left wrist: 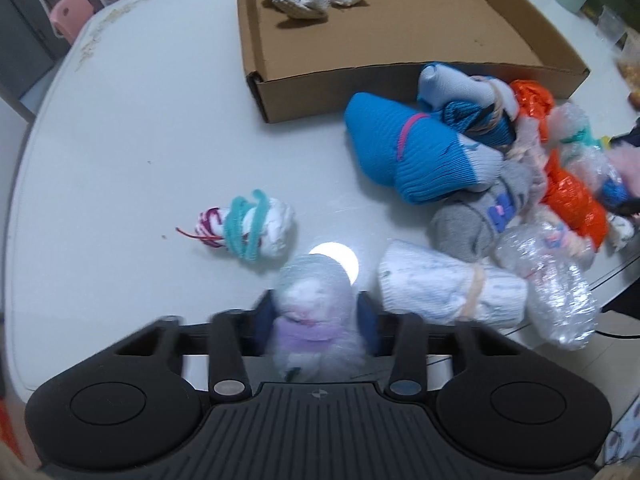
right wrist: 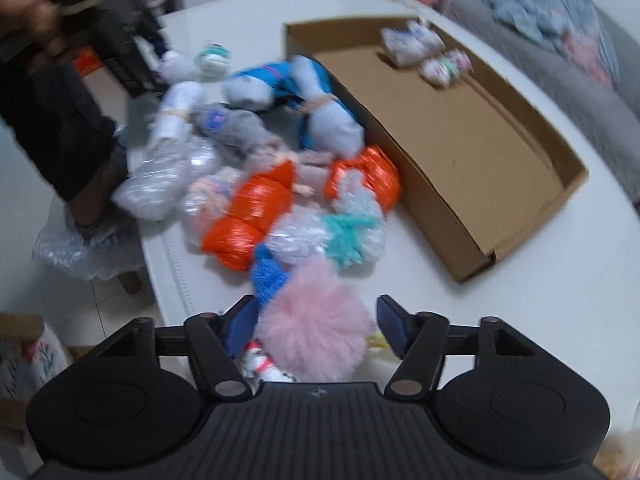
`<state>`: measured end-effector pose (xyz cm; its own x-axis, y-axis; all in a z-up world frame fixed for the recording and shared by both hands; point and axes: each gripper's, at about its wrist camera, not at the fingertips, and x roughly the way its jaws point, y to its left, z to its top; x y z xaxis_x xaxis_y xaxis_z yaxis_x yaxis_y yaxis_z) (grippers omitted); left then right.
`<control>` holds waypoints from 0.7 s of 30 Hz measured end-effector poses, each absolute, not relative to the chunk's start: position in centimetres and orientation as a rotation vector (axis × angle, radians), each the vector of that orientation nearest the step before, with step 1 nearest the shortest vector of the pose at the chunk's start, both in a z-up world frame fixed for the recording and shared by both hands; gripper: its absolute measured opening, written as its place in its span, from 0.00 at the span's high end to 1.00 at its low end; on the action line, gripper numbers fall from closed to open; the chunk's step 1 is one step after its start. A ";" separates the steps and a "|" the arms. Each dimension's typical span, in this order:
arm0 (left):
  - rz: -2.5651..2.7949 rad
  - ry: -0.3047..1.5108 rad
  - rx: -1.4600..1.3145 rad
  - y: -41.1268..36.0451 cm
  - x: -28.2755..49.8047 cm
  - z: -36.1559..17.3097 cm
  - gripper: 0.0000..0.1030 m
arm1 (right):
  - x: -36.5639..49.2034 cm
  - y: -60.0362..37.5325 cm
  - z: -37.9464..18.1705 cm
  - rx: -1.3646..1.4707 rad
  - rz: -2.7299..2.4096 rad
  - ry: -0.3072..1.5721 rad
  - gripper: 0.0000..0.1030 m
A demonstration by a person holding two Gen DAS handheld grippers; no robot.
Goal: Organize objects
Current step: 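Grasp the bubble-wrapped bundle with purple band using the left gripper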
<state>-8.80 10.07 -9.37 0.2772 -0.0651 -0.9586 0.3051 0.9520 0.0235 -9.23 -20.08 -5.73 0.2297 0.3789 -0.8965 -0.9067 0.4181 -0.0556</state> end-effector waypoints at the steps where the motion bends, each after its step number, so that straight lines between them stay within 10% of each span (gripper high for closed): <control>1: -0.253 1.268 0.223 10.0 -8.8 -9.4 0.59 | -8.8 -20.3 -5.9 -0.639 0.974 0.985 0.55; 21: -0.217 1.147 0.149 10.4 -7.9 -2.1 0.60 | -6.6 -25.4 -1.0 -0.281 0.866 0.865 0.68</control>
<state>-7.86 10.40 -2.08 0.3939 -0.0943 -0.9143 0.2464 0.9692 0.0061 -6.60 -25.35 -0.96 0.3447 0.5491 -0.7614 -0.7621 0.6373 0.1145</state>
